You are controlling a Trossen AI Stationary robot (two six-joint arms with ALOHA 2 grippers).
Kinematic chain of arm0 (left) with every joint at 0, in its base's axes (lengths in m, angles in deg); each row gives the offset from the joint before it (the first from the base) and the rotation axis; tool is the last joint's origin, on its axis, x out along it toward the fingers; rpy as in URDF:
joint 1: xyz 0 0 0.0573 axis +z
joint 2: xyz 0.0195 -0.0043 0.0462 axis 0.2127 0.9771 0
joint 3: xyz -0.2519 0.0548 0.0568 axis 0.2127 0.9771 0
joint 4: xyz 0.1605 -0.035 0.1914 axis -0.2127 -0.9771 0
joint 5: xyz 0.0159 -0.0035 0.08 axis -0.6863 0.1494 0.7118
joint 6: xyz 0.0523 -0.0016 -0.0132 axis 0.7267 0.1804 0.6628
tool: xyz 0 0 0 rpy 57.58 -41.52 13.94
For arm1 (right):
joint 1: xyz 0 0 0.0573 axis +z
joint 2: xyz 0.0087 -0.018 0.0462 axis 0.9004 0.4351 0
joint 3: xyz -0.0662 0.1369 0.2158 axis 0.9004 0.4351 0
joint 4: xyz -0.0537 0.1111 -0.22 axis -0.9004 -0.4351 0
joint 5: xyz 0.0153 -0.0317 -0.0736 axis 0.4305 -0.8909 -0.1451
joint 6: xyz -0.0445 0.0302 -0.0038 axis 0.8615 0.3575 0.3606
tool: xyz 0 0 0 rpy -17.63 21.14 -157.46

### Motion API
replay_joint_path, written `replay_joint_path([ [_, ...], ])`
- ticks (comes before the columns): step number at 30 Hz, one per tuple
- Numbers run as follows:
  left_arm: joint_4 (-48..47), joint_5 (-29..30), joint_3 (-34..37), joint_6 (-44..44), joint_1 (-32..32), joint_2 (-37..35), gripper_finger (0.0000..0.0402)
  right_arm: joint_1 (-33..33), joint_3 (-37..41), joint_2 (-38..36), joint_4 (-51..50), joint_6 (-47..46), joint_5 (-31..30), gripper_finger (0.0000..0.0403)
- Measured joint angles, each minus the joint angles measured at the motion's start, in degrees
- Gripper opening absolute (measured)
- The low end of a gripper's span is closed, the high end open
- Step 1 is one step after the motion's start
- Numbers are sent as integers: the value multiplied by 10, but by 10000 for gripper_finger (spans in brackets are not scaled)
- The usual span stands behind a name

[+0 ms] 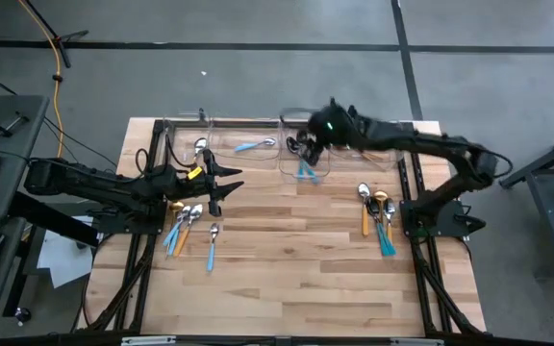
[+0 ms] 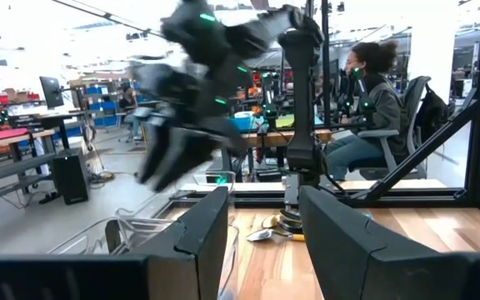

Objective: Sort silverware by color (type)
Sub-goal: Put the blue spoon into the middle left transparent bin

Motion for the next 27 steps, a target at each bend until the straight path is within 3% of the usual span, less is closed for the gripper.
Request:
replay_joint_path([
  [6, 2, 0, 0, 1, 0, 0, 138, 97, 239, -116, 278, -30, 4, 145],
  [12, 7, -8, -9, -8, 0, 0, 138, 167, 352, -160, 523, -6, 7, 145],
  [17, -2, -35, -12, -14, 0, 0, 138, 190, 362, -162, 564, 39, 7, 145],
  [27, -31, -33, -12, -5, 0, 0, 138, 201, 362, -161, 561, 55, 7, 145],
])
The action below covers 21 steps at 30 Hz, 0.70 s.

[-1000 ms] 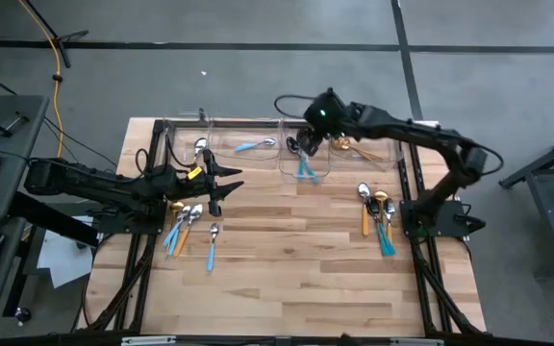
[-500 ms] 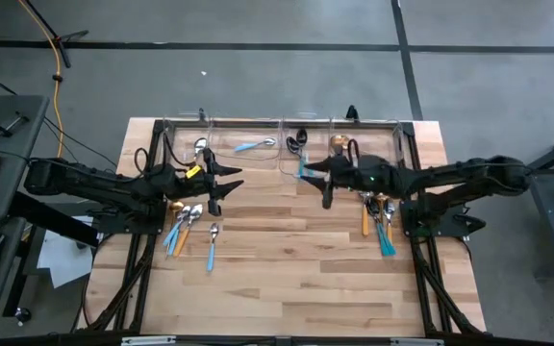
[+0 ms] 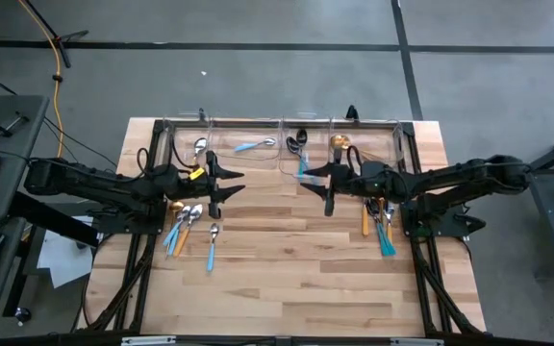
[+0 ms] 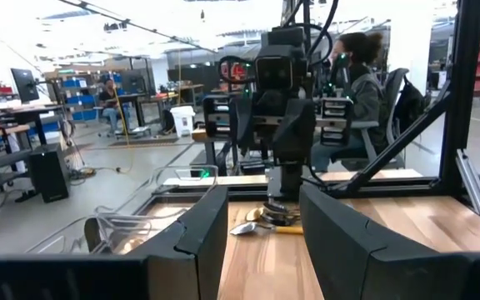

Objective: Sort silverware by color (type)
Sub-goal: Put the blue spoon into the middle left transparent bin

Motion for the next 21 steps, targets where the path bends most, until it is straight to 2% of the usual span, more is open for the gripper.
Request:
replay_joint_path([
  [21, 1, 2, 0, -6, 0, 0, 138, 0, 0, 0, 1, -5, 0, 145],
])
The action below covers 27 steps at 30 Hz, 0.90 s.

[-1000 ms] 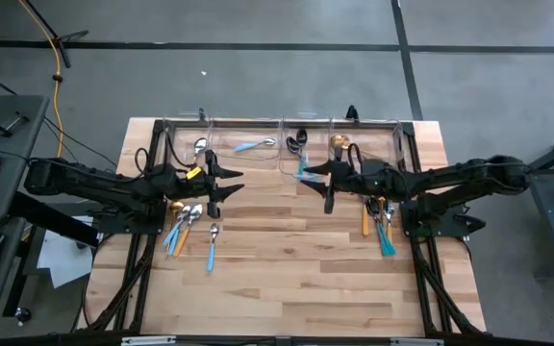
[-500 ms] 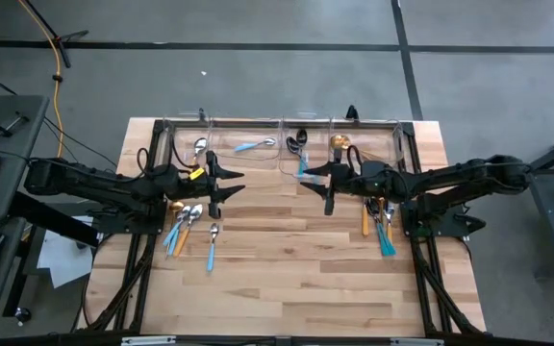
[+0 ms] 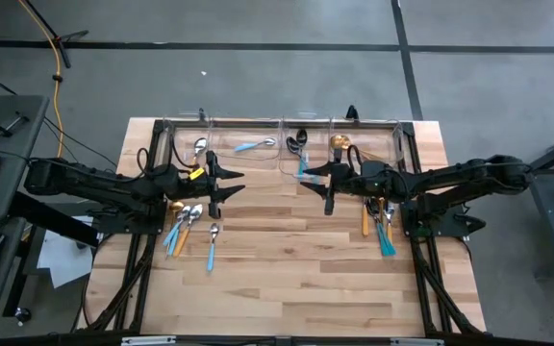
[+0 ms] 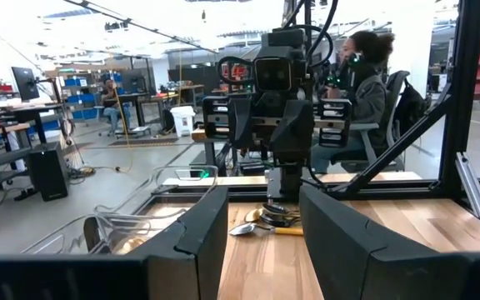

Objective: Sort silverware by color (type)
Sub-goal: Put the blue spoon into the middle left transparent bin

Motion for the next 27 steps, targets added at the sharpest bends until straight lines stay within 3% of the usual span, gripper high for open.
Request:
replay_joint_path([
  [27, -2, 0, 0, -3, 0, 0, 138, 0, 0, 0, -9, 0, 0, 145],
])
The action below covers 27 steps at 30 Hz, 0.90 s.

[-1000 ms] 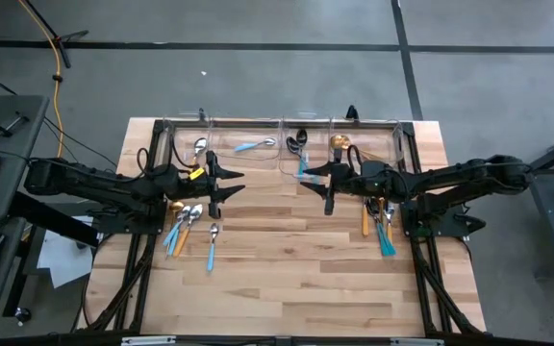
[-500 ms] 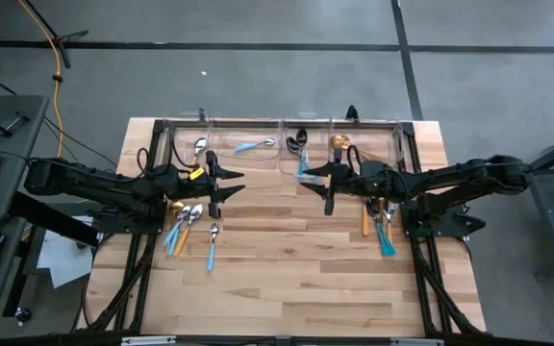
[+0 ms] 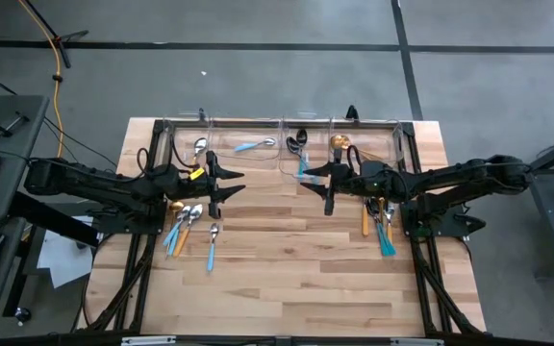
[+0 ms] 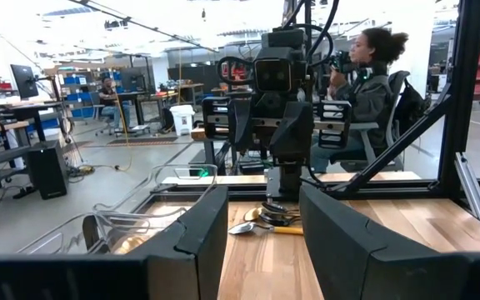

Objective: Sort silverware by color (type)
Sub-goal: Put the blue spoon into the middle left transparent bin

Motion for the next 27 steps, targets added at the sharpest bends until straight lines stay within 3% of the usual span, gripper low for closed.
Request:
replay_joint_path([
  [27, 0, 0, 0, 0, 0, 0, 138, 0, 0, 0, -5, 0, 0, 145],
])
